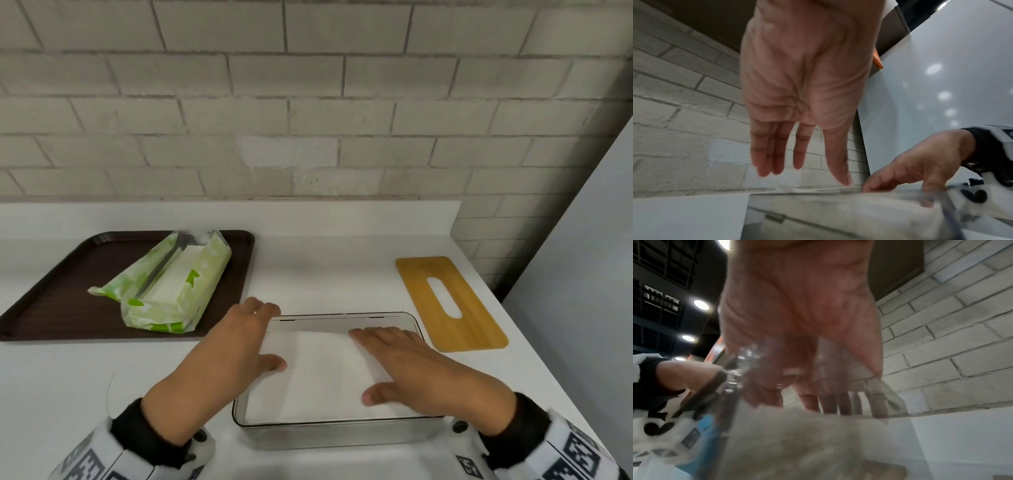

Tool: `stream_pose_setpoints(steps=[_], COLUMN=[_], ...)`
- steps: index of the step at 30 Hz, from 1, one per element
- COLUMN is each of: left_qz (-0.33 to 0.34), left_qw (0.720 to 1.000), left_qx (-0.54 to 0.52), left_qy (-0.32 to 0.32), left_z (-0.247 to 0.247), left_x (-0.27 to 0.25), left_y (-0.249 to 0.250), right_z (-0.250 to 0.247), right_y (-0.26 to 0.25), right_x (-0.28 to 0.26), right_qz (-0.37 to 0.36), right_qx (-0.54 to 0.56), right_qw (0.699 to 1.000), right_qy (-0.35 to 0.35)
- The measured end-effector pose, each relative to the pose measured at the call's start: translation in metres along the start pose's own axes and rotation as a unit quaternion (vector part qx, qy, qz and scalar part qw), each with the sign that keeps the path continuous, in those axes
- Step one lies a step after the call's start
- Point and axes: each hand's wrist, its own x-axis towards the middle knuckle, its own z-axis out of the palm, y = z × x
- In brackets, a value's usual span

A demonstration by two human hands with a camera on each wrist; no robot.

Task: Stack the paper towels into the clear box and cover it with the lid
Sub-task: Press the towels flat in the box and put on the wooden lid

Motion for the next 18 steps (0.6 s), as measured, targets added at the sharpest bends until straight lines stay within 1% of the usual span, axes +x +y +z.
stream_pose_setpoints(steps=[1,2,4,6,8,11,15,18], left_qz=[0.026,0.057,0.114,0.142,0.166,0.183,0.188,0.175], left_qw=[1.000,0.998,0.991,0.982,0.973,0.961,0.952,0.947], left_qx=[0.007,0.006,-0.002,0.024,0.049,0.074,0.131,0.166], left_qy=[0.003,-0.008,-0.067,-0.123,-0.151,-0.196,-0.200,-0.213], left_z=[0.000,0.000,0.005,0.013,0.023,0.034,0.044,0.043], left_x=[0.000,0.001,0.002,0.005,0.009,0.009,0.008,0.008], left_y=[0.000,0.001,0.004,0.004,0.001,-0.002,-0.001,0.002], right_z=[-0.001,-0.003,-0.007,-0.006,0.000,0.012,0.014,0.013], right_y=[0.001,0.002,0.004,0.006,0.008,0.009,0.009,0.008], right_x=[0.000,-0.001,-0.003,-0.004,-0.004,-0.001,0.002,0.004], right_qz=[0.002,0.004,0.010,0.009,-0.019,-0.039,-0.025,-0.017], right_qx=[0.008,0.012,0.014,0.013,-0.001,-0.033,-0.068,-0.072], right_qw=[1.000,1.000,1.000,1.000,1.000,0.998,0.996,0.995], right_qy=[-0.005,-0.005,0.002,0.010,0.007,-0.034,-0.053,-0.060])
